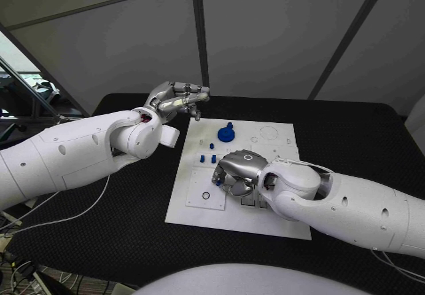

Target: Assemble the parts on the task board

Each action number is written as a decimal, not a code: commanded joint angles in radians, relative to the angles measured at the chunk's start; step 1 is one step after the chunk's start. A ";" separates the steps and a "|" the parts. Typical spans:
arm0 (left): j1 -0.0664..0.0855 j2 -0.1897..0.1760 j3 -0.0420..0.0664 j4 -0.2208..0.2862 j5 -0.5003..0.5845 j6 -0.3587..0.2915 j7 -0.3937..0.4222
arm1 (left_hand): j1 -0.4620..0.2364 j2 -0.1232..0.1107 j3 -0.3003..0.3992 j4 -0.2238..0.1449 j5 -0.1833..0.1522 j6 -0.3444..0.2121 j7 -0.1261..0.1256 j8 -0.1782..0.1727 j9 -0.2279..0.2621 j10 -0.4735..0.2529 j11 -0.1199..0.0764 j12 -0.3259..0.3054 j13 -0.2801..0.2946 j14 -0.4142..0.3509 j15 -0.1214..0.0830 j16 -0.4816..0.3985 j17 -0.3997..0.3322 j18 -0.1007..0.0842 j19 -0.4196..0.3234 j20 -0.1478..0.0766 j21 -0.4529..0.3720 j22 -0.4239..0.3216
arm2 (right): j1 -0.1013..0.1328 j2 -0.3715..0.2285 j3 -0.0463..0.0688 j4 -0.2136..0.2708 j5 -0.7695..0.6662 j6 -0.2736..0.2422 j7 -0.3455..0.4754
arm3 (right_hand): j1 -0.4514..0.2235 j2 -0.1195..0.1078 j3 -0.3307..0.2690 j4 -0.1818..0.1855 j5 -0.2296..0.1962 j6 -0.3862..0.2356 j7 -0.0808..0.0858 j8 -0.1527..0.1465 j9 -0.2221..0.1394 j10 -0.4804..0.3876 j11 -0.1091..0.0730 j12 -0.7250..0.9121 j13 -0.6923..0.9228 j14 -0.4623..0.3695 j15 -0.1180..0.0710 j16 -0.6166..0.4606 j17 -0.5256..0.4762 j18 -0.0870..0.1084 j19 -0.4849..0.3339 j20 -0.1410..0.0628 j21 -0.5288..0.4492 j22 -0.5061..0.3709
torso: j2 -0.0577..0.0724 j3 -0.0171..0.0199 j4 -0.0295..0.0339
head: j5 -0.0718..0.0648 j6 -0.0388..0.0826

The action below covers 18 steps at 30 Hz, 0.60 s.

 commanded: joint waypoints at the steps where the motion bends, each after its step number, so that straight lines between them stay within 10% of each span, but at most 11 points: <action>1: 0.002 0.000 0.001 0.001 0.004 0.016 -0.003 | -0.006 0.009 -0.003 0.001 -0.001 -0.008 -0.001 0.005 -0.001 -0.008 0.000 0.004 0.001 -0.006 0.001 -0.004 -0.002 0.056 -0.008 -0.002 -0.006 -0.002 | -0.002 0.000 -0.002 -0.005 -0.012 0.002 0.003 | -0.014 -0.010 -0.002 0.007 -0.005 -0.044 0.013 -0.004 -0.009 -0.042 0.012 -0.019 -0.012 0.016 0.016 -0.044 -0.055 0.011 -0.043 0.009 -0.042 0.026 | 0.000 0.0003 -0.0004 | 0.001 0.001; 5: 0.002 -0.001 0.001 0.002 0.004 0.020 -0.007 | -0.007 0.009 -0.004 0.001 -0.001 -0.009 -0.001 0.005 -0.001 -0.009 0.001 0.005 0.001 -0.007 0.001 -0.004 -0.003 0.056 -0.008 -0.002 -0.007 -0.002 | -0.002 -0.001 -0.003 -0.006 -0.012 -0.034 0.011 | -0.025 -0.030 -0.004 0.005 -0.012 -0.151 0.013 -0.001 -0.010 -0.123 0.026 -0.031 -0.030 -0.005 0.026 -0.111 -0.138 0.031 -0.103 0.023 -0.107 -0.046 | 0.000 0.0008 -0.0007 | 0.000 0.003; 18: 0.002 -0.005 0.001 0.002 0.004 0.025 -0.011 | -0.007 0.009 -0.004 0.001 -0.001 -0.009 -0.001 0.005 -0.001 -0.009 0.001 0.005 0.001 -0.007 0.001 -0.004 -0.003 0.056 -0.008 -0.002 -0.007 -0.002 | -0.002 -0.068 -0.002 0.056 0.002 -0.174 0.045 | -0.029 -0.028 -0.006 0.007 -0.008 -0.148 0.010 0.006 -0.004 -0.121 0.023 -0.002 -0.030 0.003 0.023 -0.102 -0.133 0.029 -0.093 0.023 -0.103 -0.039 | 0.000 0.0020 -0.0015 | -0.005 0.008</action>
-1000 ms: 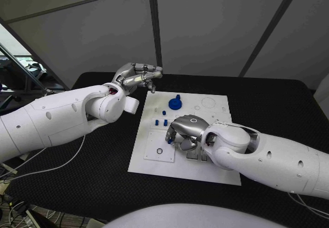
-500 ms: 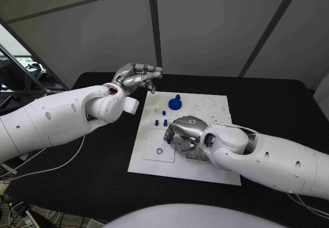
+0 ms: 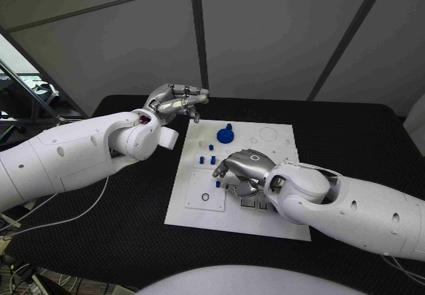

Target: Assemble the parts on the task board

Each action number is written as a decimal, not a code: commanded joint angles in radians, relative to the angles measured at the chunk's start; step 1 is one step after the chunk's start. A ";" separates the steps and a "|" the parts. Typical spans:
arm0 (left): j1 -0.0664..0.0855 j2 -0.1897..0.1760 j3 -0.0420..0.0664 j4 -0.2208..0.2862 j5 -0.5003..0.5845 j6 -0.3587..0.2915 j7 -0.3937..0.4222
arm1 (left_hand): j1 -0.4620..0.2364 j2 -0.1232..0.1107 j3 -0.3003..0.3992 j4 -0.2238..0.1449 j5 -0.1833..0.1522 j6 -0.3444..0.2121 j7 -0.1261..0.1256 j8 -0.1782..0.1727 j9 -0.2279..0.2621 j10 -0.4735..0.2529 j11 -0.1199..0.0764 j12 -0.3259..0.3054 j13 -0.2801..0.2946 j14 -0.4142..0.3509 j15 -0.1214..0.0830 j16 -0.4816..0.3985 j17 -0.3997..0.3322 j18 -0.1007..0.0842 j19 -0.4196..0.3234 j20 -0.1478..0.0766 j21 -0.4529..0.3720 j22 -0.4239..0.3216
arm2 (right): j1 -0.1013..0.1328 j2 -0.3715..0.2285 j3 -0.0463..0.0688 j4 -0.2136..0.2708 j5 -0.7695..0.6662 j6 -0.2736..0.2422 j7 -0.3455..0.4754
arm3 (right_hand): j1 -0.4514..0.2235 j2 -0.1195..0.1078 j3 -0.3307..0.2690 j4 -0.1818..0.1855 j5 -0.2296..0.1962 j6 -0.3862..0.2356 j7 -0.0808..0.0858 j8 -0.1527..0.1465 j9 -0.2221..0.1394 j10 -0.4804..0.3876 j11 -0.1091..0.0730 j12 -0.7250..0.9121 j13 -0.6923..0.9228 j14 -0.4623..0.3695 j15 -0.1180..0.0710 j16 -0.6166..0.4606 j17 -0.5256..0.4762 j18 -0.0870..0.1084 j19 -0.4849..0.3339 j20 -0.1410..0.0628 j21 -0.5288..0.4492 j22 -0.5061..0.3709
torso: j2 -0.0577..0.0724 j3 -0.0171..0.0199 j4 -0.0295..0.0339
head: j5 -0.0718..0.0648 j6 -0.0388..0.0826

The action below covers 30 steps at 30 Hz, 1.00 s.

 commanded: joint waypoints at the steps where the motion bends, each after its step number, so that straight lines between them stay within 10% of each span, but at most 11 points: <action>1: 0.002 -0.002 0.001 0.001 0.004 0.015 -0.001 | -0.002 0.004 -0.004 0.001 -0.001 -0.009 -0.001 0.006 -0.001 -0.009 0.001 0.005 0.002 -0.007 0.001 -0.004 -0.002 0.056 -0.008 -0.002 -0.003 -0.001 | 0.001 -0.032 0.001 0.036 0.008 -0.098 0.027 | -0.006 -0.004 -0.003 0.004 0.000 0.009 -0.004 0.007 0.002 0.005 -0.006 0.013 0.002 0.011 0.002 0.011 0.008 0.012 0.014 0.000 0.011 0.008 | 0.000 0.0002 0.0000 | -0.003 0.003; 5: 0.002 -0.003 0.000 0.000 0.004 0.015 -0.002 | -0.002 0.004 -0.004 0.001 -0.001 -0.009 -0.001 0.006 -0.001 -0.009 0.001 0.005 0.002 -0.007 0.001 -0.004 -0.002 0.056 -0.008 -0.002 -0.003 -0.001 | 0.007 -0.096 0.005 0.084 0.031 -0.113 0.017 | -0.007 -0.004 -0.003 0.006 0.001 0.021 -0.006 0.011 0.005 0.011 -0.008 0.026 0.003 0.014 0.001 0.018 0.013 0.010 0.021 -0.002 0.016 0.014 | -0.002 -0.0003 -0.0012 | -0.006 0.006; 15: 0.001 -0.003 -0.002 -0.005 0.004 0.015 0.000 | -0.002 0.004 -0.005 0.001 -0.001 -0.011 -0.001 0.006 -0.001 -0.011 0.001 0.006 0.002 -0.007 0.002 -0.004 -0.003 0.056 -0.009 -0.001 -0.004 -0.002 | 0.047 -0.224 0.064 0.091 0.101 -0.034 -0.038 | -0.034 -0.031 -0.058 0.027 0.011 0.026 -0.010 0.004 0.003 -0.032 -0.009 0.047 -0.008 0.018 0.001 0.029 0.013 0.010 0.022 -0.003 0.009 0.010 | -0.002 -0.0010 -0.0024 | -0.032 0.023; 30: 0.002 -0.001 -0.003 -0.006 0.004 0.019 -0.001 | -0.003 0.003 -0.006 0.001 -0.001 -0.012 -0.001 0.006 -0.001 -0.013 0.001 0.006 0.002 -0.008 0.002 -0.004 -0.004 0.056 -0.009 -0.001 -0.005 -0.002 | 0.059 -0.217 0.072 0.026 0.075 0.118 -0.071 | -0.018 -0.025 -0.117 0.039 0.002 0.024 -0.027 0.006 0.004 -0.063 -0.011 0.077 -0.013 0.017 0.000 0.034 0.006 0.013 0.014 -0.003 -0.005 -0.003 | 0.000 -0.0020 0.0014 | -0.038 0.027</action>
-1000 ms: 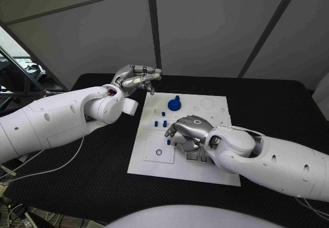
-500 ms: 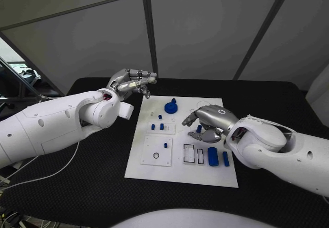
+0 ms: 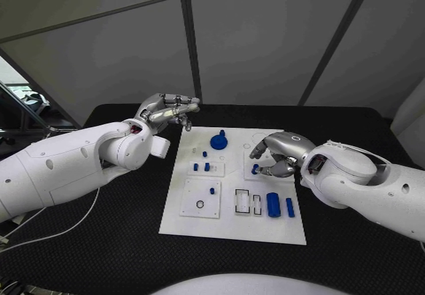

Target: Assemble the parts on the task board

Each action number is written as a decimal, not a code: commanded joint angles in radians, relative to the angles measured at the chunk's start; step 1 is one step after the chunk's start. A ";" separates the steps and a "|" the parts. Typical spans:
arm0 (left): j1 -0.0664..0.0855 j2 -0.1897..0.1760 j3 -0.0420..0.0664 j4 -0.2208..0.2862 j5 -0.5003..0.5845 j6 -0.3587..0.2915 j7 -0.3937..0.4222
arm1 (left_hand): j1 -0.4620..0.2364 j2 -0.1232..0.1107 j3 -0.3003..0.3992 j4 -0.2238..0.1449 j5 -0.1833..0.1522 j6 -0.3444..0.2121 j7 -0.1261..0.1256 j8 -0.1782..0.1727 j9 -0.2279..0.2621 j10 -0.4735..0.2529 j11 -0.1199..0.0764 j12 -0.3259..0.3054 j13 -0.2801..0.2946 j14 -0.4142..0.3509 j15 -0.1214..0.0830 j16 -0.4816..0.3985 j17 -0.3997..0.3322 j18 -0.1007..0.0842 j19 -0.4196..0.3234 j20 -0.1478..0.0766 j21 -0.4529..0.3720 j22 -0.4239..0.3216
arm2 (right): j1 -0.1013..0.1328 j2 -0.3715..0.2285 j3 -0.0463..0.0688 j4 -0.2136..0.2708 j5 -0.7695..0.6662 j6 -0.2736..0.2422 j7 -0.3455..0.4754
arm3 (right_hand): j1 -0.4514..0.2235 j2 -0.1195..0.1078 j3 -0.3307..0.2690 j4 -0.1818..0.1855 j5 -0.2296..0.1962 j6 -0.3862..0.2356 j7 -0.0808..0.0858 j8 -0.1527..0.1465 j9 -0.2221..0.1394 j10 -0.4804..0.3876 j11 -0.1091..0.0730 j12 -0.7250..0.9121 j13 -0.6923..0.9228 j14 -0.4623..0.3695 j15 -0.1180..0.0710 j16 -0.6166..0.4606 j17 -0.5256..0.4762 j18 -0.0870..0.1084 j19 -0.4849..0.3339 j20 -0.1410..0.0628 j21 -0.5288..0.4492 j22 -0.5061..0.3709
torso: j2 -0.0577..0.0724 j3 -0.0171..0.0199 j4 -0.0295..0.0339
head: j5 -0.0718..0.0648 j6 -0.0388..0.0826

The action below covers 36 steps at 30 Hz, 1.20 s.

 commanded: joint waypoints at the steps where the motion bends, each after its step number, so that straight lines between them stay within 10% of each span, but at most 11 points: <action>1: 0.002 -0.001 0.001 0.001 0.004 0.012 0.003 | -0.003 0.003 -0.006 0.001 -0.001 -0.004 -0.001 0.006 -0.001 -0.005 0.001 0.006 0.001 -0.008 0.002 -0.004 -0.001 0.056 -0.009 -0.001 -0.005 -0.001 | 0.002 0.007 0.001 -0.005 -0.012 0.097 -0.018 | 0.012 0.005 -0.008 0.002 -0.006 0.003 -0.007 0.000 0.001 -0.006 -0.002 0.009 -0.001 0.017 0.000 0.007 -0.001 0.014 -0.006 -0.001 -0.005 -0.001 | 0.001 0.0000 0.0002 | 0.004 -0.003; 12: 0.002 -0.004 0.001 0.004 0.004 0.011 0.005 | -0.003 0.003 -0.006 0.001 -0.001 -0.004 -0.001 0.006 -0.001 -0.005 0.001 0.006 0.001 -0.008 0.002 -0.004 -0.001 0.056 -0.009 -0.001 -0.005 -0.001 | 0.002 0.038 -0.001 -0.027 -0.017 0.136 -0.016 | 0.038 0.031 -0.002 0.005 0.001 0.027 -0.008 0.005 0.004 0.037 -0.014 0.053 0.001 0.025 -0.009 0.037 0.028 0.007 0.019 -0.008 0.017 0.026 | 0.000 0.0016 -0.0007 | 0.009 -0.010; 36: 0.002 -0.005 0.001 0.004 0.004 0.011 0.004 | -0.003 0.003 -0.006 0.001 -0.001 -0.006 0.000 0.007 -0.001 -0.007 0.002 0.008 0.001 -0.009 0.002 -0.004 -0.002 0.056 -0.010 -0.001 -0.006 -0.002 | 0.002 0.029 -0.001 -0.007 -0.071 0.048 -0.040 | 0.124 0.098 0.098 -0.043 -0.043 0.157 -0.012 0.046 0.024 0.200 -0.043 0.076 0.018 0.040 -0.034 0.113 0.097 -0.022 0.104 -0.033 0.119 0.141 | 0.000 0.0019 -0.0009 | 0.010 -0.019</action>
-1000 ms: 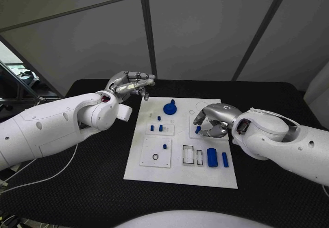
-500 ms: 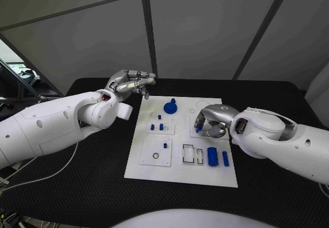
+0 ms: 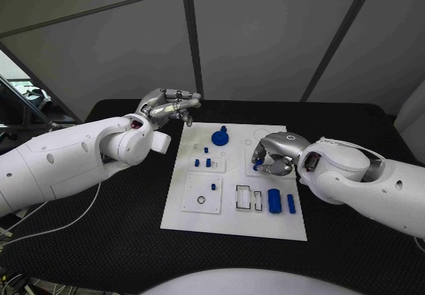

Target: Assemble the parts on the task board

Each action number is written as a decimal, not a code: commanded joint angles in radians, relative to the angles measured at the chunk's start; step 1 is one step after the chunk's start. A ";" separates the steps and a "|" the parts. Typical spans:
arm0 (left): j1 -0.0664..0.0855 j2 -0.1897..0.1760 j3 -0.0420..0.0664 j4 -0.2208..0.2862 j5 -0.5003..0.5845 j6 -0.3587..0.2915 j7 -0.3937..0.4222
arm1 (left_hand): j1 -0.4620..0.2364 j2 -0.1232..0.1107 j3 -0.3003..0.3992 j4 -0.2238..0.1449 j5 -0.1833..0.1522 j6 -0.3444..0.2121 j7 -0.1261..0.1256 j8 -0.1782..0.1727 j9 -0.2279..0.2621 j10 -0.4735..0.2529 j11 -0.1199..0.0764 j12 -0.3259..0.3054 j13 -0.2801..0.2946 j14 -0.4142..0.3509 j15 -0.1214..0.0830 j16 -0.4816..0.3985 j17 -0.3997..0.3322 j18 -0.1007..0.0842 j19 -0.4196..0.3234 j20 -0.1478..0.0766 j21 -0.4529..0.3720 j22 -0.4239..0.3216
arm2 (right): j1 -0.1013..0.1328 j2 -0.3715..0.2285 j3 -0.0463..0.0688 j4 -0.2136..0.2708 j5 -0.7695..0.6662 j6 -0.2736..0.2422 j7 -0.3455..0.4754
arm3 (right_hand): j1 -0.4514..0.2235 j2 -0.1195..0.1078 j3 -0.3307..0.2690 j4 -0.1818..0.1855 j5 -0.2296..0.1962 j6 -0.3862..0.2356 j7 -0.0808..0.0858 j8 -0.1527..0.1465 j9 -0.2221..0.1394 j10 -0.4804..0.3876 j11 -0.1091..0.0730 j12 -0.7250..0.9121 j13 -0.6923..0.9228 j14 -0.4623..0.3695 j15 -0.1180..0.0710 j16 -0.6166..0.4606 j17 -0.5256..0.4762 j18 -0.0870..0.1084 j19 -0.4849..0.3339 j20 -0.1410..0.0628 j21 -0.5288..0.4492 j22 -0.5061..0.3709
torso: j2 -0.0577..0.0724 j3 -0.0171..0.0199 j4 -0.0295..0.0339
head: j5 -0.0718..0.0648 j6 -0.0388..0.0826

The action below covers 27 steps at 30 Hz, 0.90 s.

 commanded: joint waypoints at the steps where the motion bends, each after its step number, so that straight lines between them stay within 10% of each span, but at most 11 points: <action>1: 0.002 0.000 0.001 0.002 0.004 0.010 0.004 | -0.003 0.003 -0.006 0.001 -0.001 -0.006 0.000 0.003 -0.001 -0.007 0.002 0.003 0.001 -0.006 -0.001 -0.004 -0.001 0.056 -0.006 0.003 -0.006 -0.001 | 0.002 -0.010 0.001 0.022 -0.031 -0.047 -0.009 | 0.018 0.003 0.007 -0.002 0.002 0.005 0.003 0.000 0.000 0.025 -0.018 -0.007 0.001 0.036 -0.008 0.005 0.002 -0.006 0.008 0.003 0.007 0.096 | 0.000 0.0001 0.0001 | 0.001 0.000; 17: 0.002 0.004 0.001 0.000 0.004 0.010 0.003 | -0.003 0.003 -0.006 0.001 -0.001 -0.006 0.000 0.003 -0.001 -0.007 0.002 0.003 0.001 -0.006 -0.001 -0.004 -0.001 0.056 -0.006 0.003 -0.006 -0.001 | 0.003 -0.036 0.036 0.192 0.033 -0.159 0.029 | 0.014 -0.007 0.016 -0.013 0.023 0.003 0.008 -0.007 -0.002 0.027 -0.014 -0.020 0.004 0.035 -0.006 0.010 0.005 -0.009 0.016 0.004 0.019 0.110 | -0.001 -0.0015 0.0010 | 0.003 -0.001; 27: 0.002 0.010 0.001 0.001 0.004 0.012 0.004 | -0.003 0.006 -0.006 0.001 0.000 -0.007 0.000 0.004 -0.001 -0.008 0.002 0.005 0.002 -0.006 -0.001 -0.003 -0.002 0.056 -0.006 0.003 -0.007 -0.002 | -0.008 0.108 0.016 0.149 0.050 -0.170 0.084 | 0.011 -0.009 0.022 -0.017 0.032 -0.004 0.011 -0.013 -0.004 0.023 -0.011 -0.029 0.005 0.034 -0.003 0.012 0.004 -0.009 0.016 0.006 0.020 0.111 | 0.001 -0.0028 0.0041 | 0.015 -0.004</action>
